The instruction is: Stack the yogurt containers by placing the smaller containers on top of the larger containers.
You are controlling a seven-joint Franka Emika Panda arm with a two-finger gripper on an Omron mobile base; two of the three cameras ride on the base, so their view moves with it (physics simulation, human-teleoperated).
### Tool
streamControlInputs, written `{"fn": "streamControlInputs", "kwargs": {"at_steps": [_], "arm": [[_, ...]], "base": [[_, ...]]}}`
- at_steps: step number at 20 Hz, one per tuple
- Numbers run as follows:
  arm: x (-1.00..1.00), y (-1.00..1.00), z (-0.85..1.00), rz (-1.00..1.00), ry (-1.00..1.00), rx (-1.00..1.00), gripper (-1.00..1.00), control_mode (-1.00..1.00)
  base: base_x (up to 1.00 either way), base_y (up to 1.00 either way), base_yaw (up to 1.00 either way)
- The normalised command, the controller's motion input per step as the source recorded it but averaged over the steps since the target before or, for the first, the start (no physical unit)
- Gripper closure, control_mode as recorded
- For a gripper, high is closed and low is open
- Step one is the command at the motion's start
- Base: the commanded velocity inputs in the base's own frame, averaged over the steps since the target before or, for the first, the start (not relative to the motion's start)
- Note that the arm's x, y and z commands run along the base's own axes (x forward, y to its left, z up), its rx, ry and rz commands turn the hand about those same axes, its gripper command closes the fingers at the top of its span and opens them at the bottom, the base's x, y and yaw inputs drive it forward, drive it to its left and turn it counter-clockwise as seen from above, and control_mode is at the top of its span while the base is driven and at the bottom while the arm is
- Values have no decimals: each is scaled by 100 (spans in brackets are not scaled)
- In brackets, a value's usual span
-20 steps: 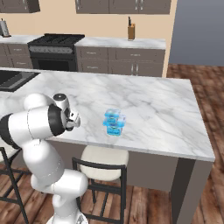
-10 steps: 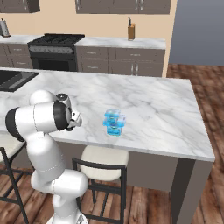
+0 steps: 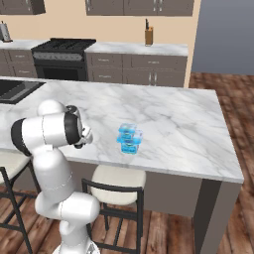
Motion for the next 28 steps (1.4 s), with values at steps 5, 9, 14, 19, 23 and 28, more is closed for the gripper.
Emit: {"fn": "streamControlInputs", "kwargs": {"at_steps": [5, 9, 14, 19, 23, 28], "arm": [[0, 8, -4, -2, 7, 0, -100, -100], [3, 3, -6, -2, 2, 0, -100, -100], [11, 0, -10, -1, 0, 0, -100, -100], [7, 0, -14, -1, 0, -1, -100, -100], [5, 0, -13, 0, 0, -1, -100, -100], [4, 0, -11, 0, 0, 0, -100, -100]], "base": [[0, 0, 0], [0, 0, 0], [0, 0, 0], [0, 0, 0], [0, 0, 0], [0, 0, 0]]}}
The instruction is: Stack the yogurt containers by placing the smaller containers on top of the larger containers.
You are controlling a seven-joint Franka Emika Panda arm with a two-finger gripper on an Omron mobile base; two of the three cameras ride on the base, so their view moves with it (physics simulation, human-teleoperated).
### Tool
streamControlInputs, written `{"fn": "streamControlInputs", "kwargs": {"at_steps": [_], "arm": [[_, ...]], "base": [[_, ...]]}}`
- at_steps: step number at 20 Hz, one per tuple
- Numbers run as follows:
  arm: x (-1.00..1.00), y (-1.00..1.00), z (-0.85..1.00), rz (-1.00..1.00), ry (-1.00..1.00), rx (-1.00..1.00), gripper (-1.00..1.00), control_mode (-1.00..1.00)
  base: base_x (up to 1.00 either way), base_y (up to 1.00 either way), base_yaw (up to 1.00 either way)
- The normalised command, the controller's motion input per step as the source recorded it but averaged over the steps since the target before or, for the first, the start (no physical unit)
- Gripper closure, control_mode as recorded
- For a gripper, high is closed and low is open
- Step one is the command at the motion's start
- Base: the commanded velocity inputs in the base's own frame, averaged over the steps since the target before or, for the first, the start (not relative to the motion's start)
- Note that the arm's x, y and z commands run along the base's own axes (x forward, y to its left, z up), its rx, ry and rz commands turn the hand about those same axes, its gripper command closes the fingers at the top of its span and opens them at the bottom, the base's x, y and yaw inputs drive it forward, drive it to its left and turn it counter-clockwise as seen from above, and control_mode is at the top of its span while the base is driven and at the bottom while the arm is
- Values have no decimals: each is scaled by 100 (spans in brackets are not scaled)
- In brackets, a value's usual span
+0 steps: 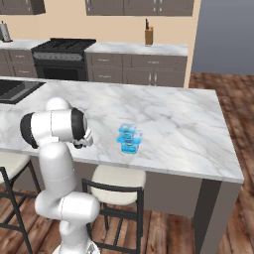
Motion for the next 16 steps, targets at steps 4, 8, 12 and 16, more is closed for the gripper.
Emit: {"fn": "streamControlInputs", "kwargs": {"at_steps": [4, 8, 12, 16], "arm": [[3, 0, -9, 0, 0, 0, -100, -100], [6, 0, -9, 0, 0, 0, -100, -100], [9, 1, -11, 0, 0, 0, -100, -100], [11, 5, -8, 0, 0, 0, 100, -100]], "base": [[0, 0, 0], [0, 0, 0], [0, 0, 0], [0, 0, 0]]}}
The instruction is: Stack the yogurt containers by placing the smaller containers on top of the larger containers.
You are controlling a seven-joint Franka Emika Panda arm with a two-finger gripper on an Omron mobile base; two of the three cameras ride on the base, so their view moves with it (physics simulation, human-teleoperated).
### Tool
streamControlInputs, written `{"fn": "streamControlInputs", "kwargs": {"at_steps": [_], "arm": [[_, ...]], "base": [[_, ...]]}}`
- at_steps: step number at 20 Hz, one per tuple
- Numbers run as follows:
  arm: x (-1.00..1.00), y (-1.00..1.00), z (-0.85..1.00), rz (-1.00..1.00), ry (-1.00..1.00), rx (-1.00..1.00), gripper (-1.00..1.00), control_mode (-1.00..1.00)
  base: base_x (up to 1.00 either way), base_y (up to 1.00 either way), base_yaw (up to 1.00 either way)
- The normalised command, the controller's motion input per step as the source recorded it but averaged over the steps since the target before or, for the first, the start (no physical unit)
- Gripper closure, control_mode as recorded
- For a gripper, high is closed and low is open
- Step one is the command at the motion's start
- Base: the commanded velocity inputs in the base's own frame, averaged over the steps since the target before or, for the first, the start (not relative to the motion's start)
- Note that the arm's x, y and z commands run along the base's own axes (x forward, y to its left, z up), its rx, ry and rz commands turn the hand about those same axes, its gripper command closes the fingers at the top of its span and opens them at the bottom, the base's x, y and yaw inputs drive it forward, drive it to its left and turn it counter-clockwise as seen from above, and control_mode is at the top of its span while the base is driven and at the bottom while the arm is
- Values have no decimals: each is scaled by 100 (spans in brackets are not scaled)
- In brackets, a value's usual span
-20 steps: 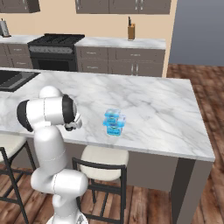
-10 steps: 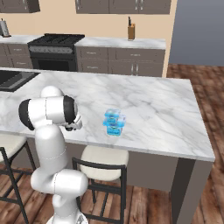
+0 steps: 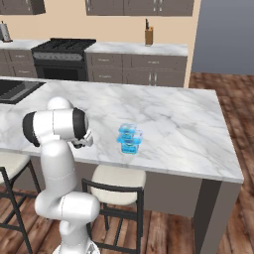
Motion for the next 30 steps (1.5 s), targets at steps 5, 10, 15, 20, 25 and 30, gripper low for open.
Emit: {"fn": "streamControlInputs", "kwargs": {"at_steps": [5, 10, 15, 20, 25, 30], "arm": [[2, 1, 0, 0, 0, 0, 100, -100], [0, 0, 0, 0, 0, 0, 100, -100], [-5, -1, 12, 0, 0, 0, 100, -100], [-12, -7, 33, 0, 0, 3, 100, -100], [-12, -13, 43, 0, 0, 3, 100, -100], [-13, -17, 45, 0, 0, 1, 100, -100]], "base": [[0, 0, 0], [0, 0, 0], [0, 0, 0], [0, 0, 0], [0, 0, 0], [0, 0, 0]]}}
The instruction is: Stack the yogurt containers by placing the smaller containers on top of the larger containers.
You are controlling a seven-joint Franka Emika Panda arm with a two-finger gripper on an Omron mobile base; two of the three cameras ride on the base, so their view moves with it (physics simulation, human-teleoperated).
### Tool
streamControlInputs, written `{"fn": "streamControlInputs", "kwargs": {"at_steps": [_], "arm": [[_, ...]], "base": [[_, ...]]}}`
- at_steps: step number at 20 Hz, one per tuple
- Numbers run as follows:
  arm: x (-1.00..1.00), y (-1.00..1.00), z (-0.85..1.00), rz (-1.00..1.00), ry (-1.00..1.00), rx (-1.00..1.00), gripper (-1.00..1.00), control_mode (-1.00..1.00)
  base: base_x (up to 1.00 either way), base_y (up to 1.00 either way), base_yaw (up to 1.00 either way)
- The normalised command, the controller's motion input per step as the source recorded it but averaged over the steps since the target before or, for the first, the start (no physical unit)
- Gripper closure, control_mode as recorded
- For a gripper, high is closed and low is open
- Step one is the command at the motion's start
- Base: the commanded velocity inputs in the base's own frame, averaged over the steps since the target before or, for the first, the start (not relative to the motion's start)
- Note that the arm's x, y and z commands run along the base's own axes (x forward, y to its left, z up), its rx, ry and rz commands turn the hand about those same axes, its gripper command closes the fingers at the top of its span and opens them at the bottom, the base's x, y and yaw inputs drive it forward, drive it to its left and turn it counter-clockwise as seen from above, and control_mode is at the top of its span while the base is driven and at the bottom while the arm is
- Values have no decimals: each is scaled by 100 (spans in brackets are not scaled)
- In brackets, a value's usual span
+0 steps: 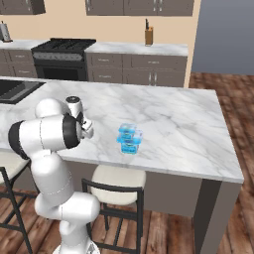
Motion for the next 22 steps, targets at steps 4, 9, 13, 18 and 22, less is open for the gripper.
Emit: {"fn": "streamControlInputs", "kwargs": {"at_steps": [4, 9, 13, 18, 22], "arm": [[-18, -17, 46, 0, 0, 0, 100, -100], [-21, -16, 44, 0, 0, 0, 100, -100], [-15, -10, 48, 0, 0, 0, 100, -100], [-14, -8, 49, 0, 0, 0, 100, -100], [-15, -8, 50, 0, 0, 0, 100, -100]], "base": [[0, 0, 0], [0, 0, 0], [0, 0, 0], [0, 0, 0], [0, 0, 0]]}}
